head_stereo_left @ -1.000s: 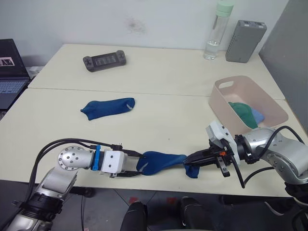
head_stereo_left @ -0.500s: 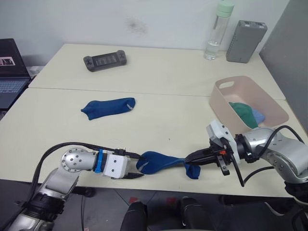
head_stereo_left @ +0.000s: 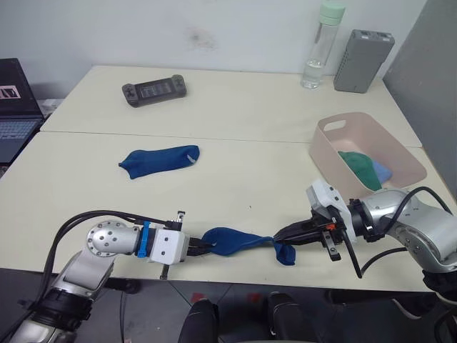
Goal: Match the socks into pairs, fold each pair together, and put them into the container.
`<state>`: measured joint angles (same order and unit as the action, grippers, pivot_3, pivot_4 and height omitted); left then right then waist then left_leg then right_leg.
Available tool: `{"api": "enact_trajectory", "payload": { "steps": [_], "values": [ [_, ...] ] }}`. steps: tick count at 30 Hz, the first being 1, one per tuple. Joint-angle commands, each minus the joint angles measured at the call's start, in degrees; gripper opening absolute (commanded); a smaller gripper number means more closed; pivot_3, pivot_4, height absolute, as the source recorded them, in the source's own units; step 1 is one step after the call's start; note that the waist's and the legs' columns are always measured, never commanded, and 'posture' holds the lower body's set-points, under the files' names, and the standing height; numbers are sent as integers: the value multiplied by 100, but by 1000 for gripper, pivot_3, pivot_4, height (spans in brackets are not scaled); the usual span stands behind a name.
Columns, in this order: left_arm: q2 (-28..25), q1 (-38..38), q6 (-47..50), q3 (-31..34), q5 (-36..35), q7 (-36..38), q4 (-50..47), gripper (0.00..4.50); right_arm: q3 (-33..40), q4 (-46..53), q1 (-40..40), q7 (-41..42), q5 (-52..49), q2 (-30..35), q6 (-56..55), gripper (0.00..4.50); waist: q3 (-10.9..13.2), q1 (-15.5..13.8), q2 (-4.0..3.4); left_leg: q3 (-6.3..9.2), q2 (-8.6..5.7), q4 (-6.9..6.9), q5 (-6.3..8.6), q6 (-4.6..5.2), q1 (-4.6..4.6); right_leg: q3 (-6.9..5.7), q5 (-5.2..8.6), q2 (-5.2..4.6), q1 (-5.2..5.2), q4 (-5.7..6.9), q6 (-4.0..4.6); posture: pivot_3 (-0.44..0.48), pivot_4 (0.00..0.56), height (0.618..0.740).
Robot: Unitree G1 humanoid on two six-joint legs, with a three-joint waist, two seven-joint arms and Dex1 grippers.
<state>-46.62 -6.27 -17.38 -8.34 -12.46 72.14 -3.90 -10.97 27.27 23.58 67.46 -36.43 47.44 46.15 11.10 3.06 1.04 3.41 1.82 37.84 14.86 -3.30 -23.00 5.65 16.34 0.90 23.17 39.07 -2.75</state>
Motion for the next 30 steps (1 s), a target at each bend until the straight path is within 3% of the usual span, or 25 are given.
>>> {"api": "enact_trajectory", "payload": {
  "steps": [1,4,7,12,23,30],
  "values": [
    [-373,336,1074,585,-897,-163,-1123,17,-17,148,50,49,51,0,-212,0,1,13,3,1,3,0,0,0,-2,0,0,0,1,1,0,0,150,740],
    [-775,784,1647,906,-1294,-54,-1778,17,-14,235,35,87,4,20,-242,0,1,17,2,2,4,0,0,0,0,-1,2,0,0,1,-3,0,150,740],
    [-1360,1443,2813,1487,-2103,-36,-2558,17,-17,392,-23,59,-141,8,-135,0,2,29,2,0,7,-2,0,0,3,0,5,0,-1,0,-8,0,150,740],
    [-1736,1769,3964,1863,-2680,-106,-2744,17,-31,426,-132,59,-372,49,99,0,2,0,0,2,5,-1,0,0,6,-4,11,0,-3,2,-15,0,150,740],
    [-1193,27,3704,395,-1167,-68,-1067,17,-859,-1232,686,-112,1103,-583,-877,0,2,28,0,-7,3,1,0,0,7,0,4,5,2,2,-6,0,150,740],
    [-780,-971,3181,-149,-389,82,-33,17,-1026,-2170,1065,132,1734,-797,-1586,0,2,15,1,-4,1,0,0,0,-2,-2,-9,3,5,1,16,0,150,740]
  ]
}}
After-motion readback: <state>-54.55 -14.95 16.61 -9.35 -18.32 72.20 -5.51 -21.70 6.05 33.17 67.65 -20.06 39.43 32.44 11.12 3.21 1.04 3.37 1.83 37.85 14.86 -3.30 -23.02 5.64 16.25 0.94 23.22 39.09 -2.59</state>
